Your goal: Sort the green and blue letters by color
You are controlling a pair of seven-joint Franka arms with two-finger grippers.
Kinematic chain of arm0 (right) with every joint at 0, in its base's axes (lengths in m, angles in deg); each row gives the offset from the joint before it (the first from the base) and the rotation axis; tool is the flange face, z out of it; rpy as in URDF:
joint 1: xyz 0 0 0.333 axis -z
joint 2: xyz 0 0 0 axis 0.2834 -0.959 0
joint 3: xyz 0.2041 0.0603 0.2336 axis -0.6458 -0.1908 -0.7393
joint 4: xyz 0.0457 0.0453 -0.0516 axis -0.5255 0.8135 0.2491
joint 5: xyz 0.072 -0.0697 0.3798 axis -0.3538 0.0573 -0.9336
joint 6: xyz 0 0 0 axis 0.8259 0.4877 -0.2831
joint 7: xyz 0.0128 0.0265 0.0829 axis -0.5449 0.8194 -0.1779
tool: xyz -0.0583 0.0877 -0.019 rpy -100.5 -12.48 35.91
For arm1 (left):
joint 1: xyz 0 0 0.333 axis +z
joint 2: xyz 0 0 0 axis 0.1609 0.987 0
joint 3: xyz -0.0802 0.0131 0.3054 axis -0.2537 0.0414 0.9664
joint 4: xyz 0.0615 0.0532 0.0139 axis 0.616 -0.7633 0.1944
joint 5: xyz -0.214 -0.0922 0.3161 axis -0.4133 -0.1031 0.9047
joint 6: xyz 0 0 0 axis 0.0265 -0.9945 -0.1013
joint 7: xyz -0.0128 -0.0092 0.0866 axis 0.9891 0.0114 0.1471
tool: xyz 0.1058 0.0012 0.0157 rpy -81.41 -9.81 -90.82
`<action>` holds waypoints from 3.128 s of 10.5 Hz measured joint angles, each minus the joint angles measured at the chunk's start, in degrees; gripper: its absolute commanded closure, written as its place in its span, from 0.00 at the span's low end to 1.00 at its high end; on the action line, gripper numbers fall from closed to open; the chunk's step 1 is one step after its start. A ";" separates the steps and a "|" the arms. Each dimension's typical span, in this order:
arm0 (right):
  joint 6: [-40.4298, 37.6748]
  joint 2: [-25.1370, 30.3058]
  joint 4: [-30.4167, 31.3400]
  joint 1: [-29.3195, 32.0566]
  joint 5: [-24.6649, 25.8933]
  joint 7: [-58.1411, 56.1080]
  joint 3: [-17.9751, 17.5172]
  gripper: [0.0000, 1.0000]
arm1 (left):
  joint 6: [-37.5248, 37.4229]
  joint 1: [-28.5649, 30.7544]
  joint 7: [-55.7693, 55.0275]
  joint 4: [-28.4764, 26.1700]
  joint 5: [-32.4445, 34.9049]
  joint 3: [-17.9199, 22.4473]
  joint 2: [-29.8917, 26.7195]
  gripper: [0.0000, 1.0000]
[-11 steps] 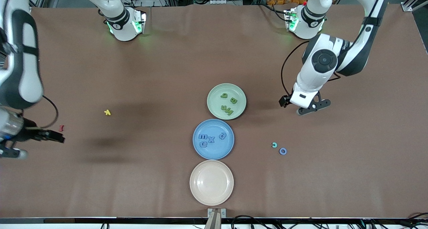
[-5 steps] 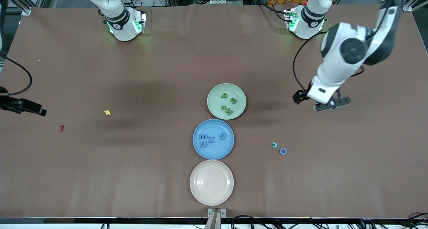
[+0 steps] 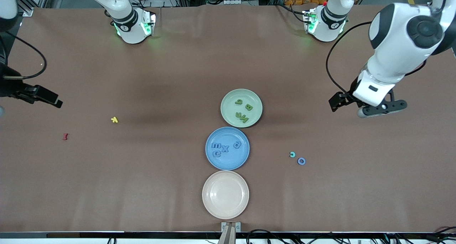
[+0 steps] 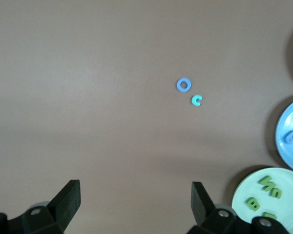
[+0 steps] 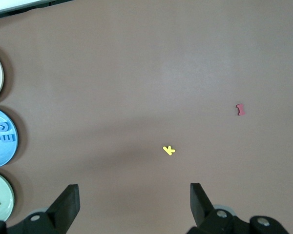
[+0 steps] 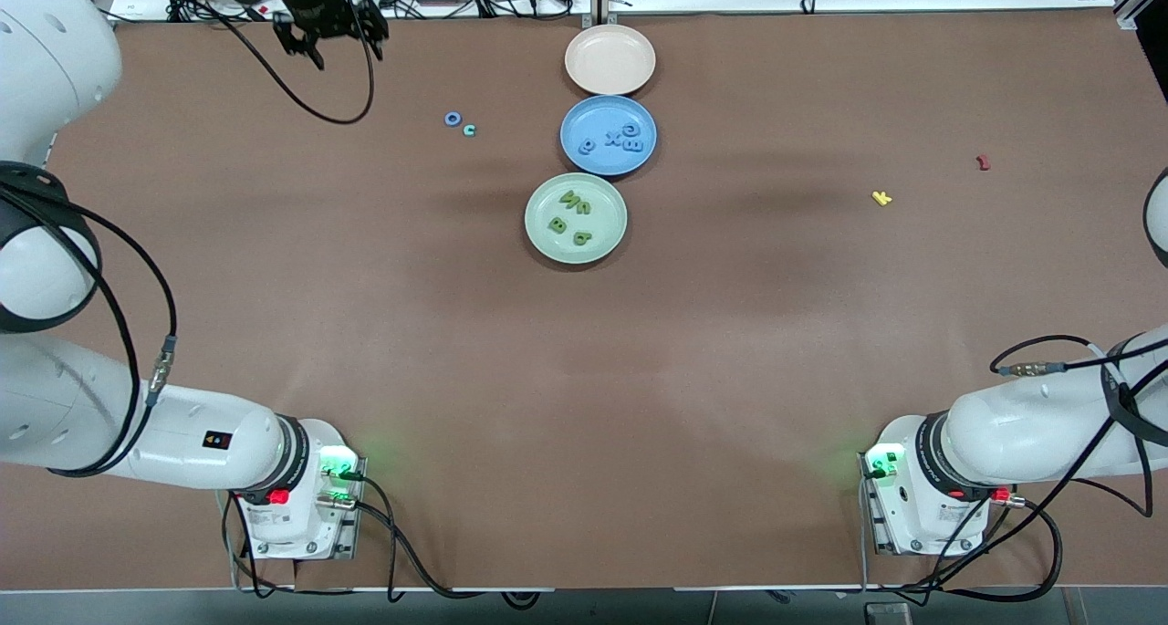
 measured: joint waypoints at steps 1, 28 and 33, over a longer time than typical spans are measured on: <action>0.00 0.69 0.57 -0.05 1.32 0.90 -1.24 0.00 | -1.55 0.68 0.05 2.31 -0.40 0.01 -0.01 0.00; -13.08 2.72 -0.69 -0.03 3.91 -11.04 -0.45 0.00 | -26.80 2.49 15.25 23.93 -2.05 2.73 -0.46 0.00; -13.32 2.42 -0.69 -0.04 3.91 -10.25 -0.45 0.00 | -26.80 2.49 15.25 23.93 -1.73 2.75 -0.46 0.00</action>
